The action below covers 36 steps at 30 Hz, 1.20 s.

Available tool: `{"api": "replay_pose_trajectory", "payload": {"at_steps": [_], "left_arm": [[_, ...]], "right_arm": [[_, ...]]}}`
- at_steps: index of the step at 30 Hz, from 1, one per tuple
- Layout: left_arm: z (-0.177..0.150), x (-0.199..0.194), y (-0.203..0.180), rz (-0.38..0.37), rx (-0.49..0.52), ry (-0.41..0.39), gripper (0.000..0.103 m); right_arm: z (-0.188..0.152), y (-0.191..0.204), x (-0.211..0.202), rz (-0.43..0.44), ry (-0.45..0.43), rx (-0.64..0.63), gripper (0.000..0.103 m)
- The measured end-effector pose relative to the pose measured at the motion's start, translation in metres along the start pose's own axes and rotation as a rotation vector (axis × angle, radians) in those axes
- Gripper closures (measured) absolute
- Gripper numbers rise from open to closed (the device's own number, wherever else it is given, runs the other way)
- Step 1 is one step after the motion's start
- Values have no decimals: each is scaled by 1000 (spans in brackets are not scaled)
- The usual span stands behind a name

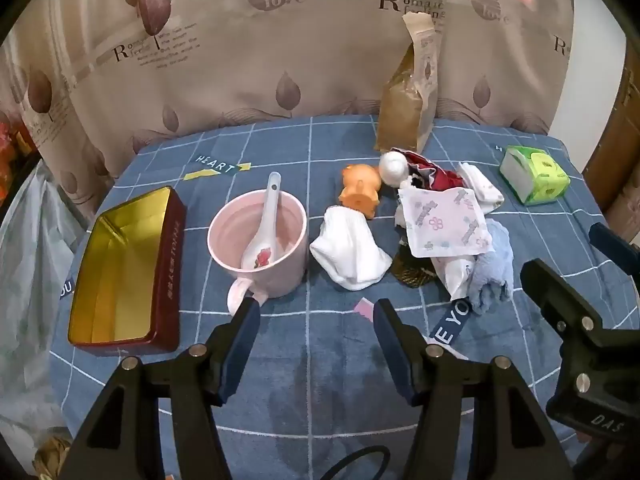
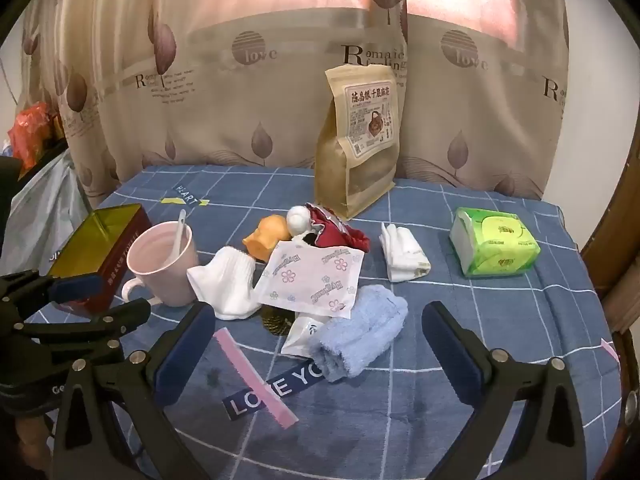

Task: Organize soft objects

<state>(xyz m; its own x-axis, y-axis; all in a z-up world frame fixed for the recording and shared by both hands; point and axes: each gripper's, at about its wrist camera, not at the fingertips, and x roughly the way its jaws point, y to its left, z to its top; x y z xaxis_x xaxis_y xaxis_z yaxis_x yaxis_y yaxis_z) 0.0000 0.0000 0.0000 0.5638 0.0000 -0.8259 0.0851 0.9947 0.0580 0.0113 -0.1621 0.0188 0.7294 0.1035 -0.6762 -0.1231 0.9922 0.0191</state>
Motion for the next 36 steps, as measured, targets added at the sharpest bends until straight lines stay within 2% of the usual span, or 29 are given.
{"api": "replay_pose_trajectory", "payload": {"at_steps": [8, 17, 25, 36], "left_arm": [[-3, 4, -4, -35, 16, 22, 43], [-2, 4, -4, 41, 34, -31, 43], [-2, 7, -6, 28, 47, 3, 43], [-2, 7, -2, 29, 31, 7, 43]], "right_arm": [[1, 2, 0, 16, 9, 7, 0], [0, 1, 2, 17, 21, 9, 0], [-3, -3, 8, 22, 24, 8, 1], [-3, 0, 8, 24, 32, -2, 1]]}}
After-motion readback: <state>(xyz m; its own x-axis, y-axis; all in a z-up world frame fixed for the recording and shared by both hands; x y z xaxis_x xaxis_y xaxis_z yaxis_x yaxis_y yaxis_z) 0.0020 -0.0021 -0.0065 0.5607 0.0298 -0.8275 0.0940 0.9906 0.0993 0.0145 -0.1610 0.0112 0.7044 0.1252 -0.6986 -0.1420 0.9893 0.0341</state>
